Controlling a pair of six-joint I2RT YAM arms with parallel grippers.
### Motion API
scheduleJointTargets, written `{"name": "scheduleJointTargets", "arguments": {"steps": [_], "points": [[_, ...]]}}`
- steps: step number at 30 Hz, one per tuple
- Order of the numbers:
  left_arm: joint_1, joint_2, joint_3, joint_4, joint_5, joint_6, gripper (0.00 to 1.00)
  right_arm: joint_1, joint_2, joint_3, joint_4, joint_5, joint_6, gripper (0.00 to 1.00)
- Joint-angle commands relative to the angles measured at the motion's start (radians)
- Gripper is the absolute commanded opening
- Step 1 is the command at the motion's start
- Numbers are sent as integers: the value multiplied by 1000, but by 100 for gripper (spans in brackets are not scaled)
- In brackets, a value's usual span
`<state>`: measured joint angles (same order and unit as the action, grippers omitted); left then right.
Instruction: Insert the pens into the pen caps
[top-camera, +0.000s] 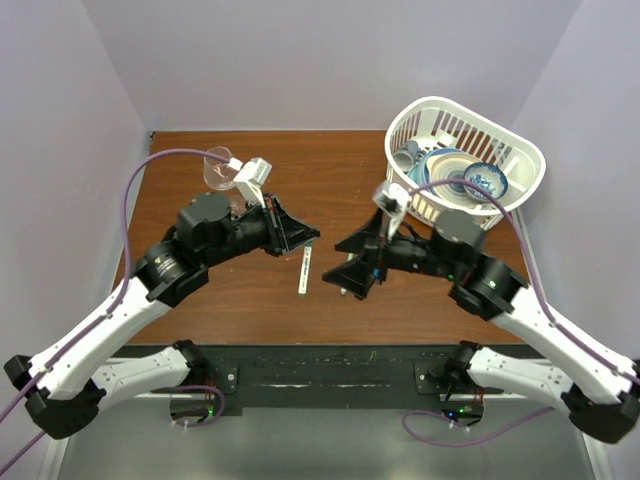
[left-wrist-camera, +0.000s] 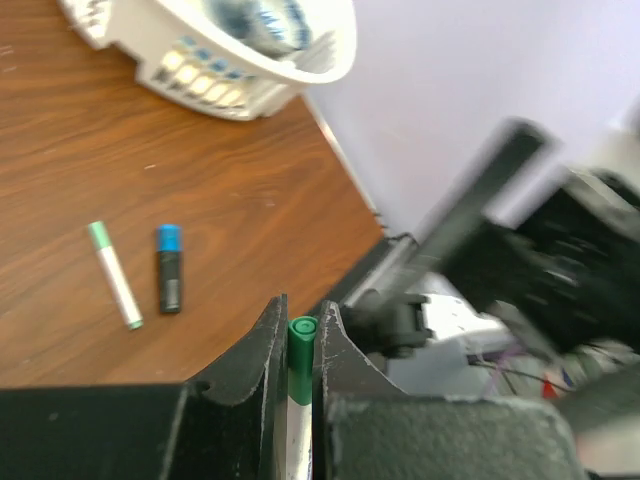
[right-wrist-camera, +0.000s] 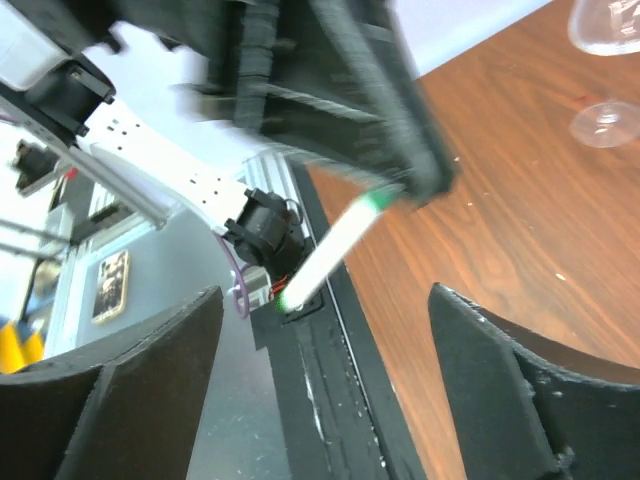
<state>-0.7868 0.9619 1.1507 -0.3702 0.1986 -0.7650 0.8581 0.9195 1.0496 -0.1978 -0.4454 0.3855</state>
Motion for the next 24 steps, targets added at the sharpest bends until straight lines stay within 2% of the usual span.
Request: {"name": "scheduleJointTargets", "arguments": {"steps": [1, 4, 7, 10, 14, 17, 24], "points": [[21, 73, 24, -81, -189, 61, 0, 4, -110, -25, -90, 170, 56, 93], [90, 184, -41, -15, -182, 73, 0, 4, -120, -20, -161, 270, 78, 98], [164, 259, -133, 127, -154, 79, 0, 4, -105, -7, -233, 386, 88, 99], [201, 346, -177, 226, -194, 107, 0, 4, -93, -22, -264, 506, 107, 99], [210, 460, -186, 293, -280, 139, 0, 2, -53, -2, -313, 655, 150, 99], [210, 531, -212, 350, -269, 130, 0, 2, -24, 10, -370, 736, 184, 99], [210, 676, -261, 510, -231, 89, 0, 4, -1, 0, -422, 801, 259, 99]]}}
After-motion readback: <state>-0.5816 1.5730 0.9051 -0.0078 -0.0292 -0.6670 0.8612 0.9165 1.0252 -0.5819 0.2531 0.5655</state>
